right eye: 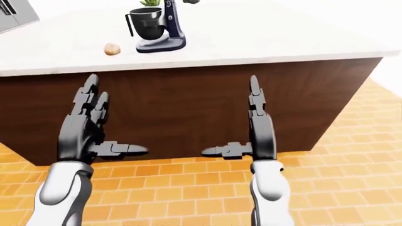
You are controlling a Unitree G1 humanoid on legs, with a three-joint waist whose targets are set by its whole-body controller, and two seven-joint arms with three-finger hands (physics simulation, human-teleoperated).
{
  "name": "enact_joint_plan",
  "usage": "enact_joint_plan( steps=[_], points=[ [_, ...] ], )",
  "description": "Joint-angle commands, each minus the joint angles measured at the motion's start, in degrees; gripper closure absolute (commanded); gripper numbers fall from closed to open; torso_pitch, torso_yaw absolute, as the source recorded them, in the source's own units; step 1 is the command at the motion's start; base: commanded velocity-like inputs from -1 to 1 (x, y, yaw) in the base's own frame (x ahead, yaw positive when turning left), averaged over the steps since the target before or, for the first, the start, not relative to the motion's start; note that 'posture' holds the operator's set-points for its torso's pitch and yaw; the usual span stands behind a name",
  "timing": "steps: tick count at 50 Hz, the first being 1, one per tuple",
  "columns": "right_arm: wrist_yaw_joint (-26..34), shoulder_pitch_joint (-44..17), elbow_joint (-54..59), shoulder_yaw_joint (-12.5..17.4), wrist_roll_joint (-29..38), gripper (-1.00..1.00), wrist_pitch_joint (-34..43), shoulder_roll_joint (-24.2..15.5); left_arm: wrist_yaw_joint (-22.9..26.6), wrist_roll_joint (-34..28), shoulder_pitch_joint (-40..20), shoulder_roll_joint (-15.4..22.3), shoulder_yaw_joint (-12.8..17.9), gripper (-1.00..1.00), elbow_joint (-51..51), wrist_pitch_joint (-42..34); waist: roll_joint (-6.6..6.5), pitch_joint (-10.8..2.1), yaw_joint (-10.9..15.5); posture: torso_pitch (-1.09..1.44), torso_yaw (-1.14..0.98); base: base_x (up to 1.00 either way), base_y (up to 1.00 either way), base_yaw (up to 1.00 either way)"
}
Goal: Place the bread in the stand mixer bowl.
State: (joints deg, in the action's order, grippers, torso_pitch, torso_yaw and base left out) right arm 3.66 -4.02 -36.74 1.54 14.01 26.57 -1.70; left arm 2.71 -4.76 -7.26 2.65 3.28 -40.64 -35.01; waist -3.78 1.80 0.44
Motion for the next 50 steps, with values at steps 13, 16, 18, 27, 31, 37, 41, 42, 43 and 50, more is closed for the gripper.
enact_joint_plan(
  steps=[13,16,18,27,31,37,41,42,43,50],
  points=[
    [-0.3,-1.3,-3.1,0.4,0.6,-1.00,-0.8,-0.4,0.1,-0.1,-1.2,0.0,-0.5,-1.00,-2.7,1.5,7.05,-0.74,-0.6,0.00,0.00,0.00,0.19,0.00],
    [-0.3,-1.3,-3.3,0.3,0.7,-1.00,-0.6,-0.3,0.1,-0.1,-1.3,0.0,-0.5,-1.00,-2.5,1.5,6.39,-1.25,-0.7,0.00,0.00,0.00,0.20,0.00],
    [-0.3,-1.3,-3.4,0.3,0.8,-1.00,-0.5,-0.3,0.1,-0.1,-1.2,0.0,-0.5,-1.00,-2.6,1.6,5.17,-0.69,-0.6,0.00,0.00,0.00,0.20,0.00],
    [-0.2,-1.4,-2.8,0.3,0.8,-1.00,-0.9,-0.3,0.3,-0.2,-0.9,-0.1,-0.4,-1.00,-2.7,1.6,0.74,-0.59,-0.4,0.00,0.00,0.00,0.20,0.00],
    [-0.2,-1.5,-2.6,0.3,0.8,-1.00,-1.1,-0.3,0.3,-0.1,-0.5,-0.2,-0.5,-1.00,-2.5,2.1,3.11,-0.49,-0.6,0.00,0.00,0.00,0.20,0.00],
    [-0.2,-1.3,-2.3,0.5,0.6,-1.00,-1.3,-0.3,0.5,-0.3,-0.2,-0.2,-0.6,-1.00,-3.0,2.1,6.57,-0.60,-1.3,0.00,0.00,0.00,0.19,0.00],
    [-0.2,-1.3,-2.1,0.5,0.6,-1.00,-1.2,-0.4,0.5,-0.4,-0.2,-0.2,-0.6,-1.00,-2.9,2.1,6.64,-1.17,-0.8,0.00,0.00,0.00,0.20,0.00],
    [-0.3,-1.3,-2.2,0.6,0.6,-1.00,-1.2,-0.4,0.5,-0.4,-0.2,-0.2,-0.7,-1.00,-2.8,2.2,6.14,-1.08,-0.7,0.00,0.00,0.00,0.20,0.00],
    [-0.3,-1.3,-2.1,0.6,0.5,-1.00,-1.2,-0.4,0.5,-0.5,0.0,-0.2,-0.7,-1.00,-2.7,2.5,5.55,-0.80,-0.7,0.00,0.00,0.00,0.20,0.00],
    [-0.3,-1.4,-2.2,0.5,0.6,-1.00,-0.9,-0.3,0.7,-0.7,-0.1,-0.1,-0.4,-1.00,-3.4,1.9,0.32,-0.75,-0.3,0.00,0.00,0.00,0.20,0.00]
  ],
)
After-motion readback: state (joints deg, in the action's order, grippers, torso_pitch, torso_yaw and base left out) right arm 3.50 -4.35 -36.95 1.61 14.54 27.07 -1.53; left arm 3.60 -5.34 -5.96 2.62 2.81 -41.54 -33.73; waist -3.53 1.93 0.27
